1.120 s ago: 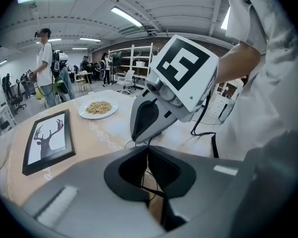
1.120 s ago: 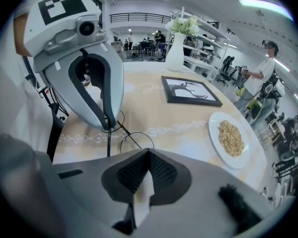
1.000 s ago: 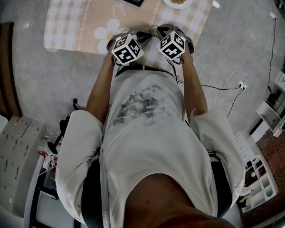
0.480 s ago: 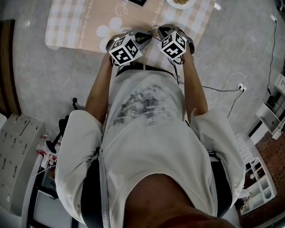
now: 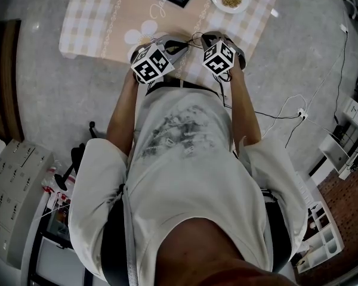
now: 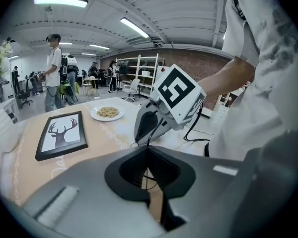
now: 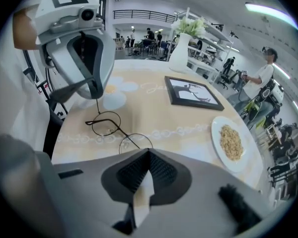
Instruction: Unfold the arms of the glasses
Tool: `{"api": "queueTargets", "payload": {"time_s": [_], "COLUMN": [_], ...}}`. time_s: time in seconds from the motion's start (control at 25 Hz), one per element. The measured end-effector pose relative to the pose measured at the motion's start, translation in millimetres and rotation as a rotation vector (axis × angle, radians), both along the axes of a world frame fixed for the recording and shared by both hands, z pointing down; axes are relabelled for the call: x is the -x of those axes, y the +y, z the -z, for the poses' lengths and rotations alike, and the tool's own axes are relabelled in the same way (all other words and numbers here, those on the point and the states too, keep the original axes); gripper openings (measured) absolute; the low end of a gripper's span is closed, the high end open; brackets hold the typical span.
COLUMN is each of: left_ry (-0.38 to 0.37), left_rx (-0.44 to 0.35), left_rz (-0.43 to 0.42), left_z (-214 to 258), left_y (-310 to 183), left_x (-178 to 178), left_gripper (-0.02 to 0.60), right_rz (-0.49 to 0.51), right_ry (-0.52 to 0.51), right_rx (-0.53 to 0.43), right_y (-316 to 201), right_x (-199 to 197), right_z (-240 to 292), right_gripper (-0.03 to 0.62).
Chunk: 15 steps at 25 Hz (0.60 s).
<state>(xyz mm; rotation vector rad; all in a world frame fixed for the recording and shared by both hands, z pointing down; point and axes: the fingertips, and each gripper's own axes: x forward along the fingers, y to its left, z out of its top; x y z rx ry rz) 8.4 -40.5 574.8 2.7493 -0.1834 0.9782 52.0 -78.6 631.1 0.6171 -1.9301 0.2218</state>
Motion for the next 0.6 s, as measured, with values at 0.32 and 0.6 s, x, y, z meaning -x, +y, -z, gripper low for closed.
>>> {"api": "queueTargets", "payload": {"time_s": [0.32,0.6], "left_ry": [0.026,0.045], "left_rx": [-0.001,0.003], "left_rz": [0.060,0.117], "left_z": [3.9,6.6], "left_y": [-2.9,-7.8], "left_x": [11.0,19.2], "left_gripper": [0.009,0.008], "right_rz": [-0.008,-0.021], "right_ry": [0.007,0.004], "right_rx": [-0.008,-0.010], "right_y": [-0.7,-0.3], "right_x": [0.6,0.2], "right_z": [-0.1,0.0], "right_gripper": [0.017,0.017]}}
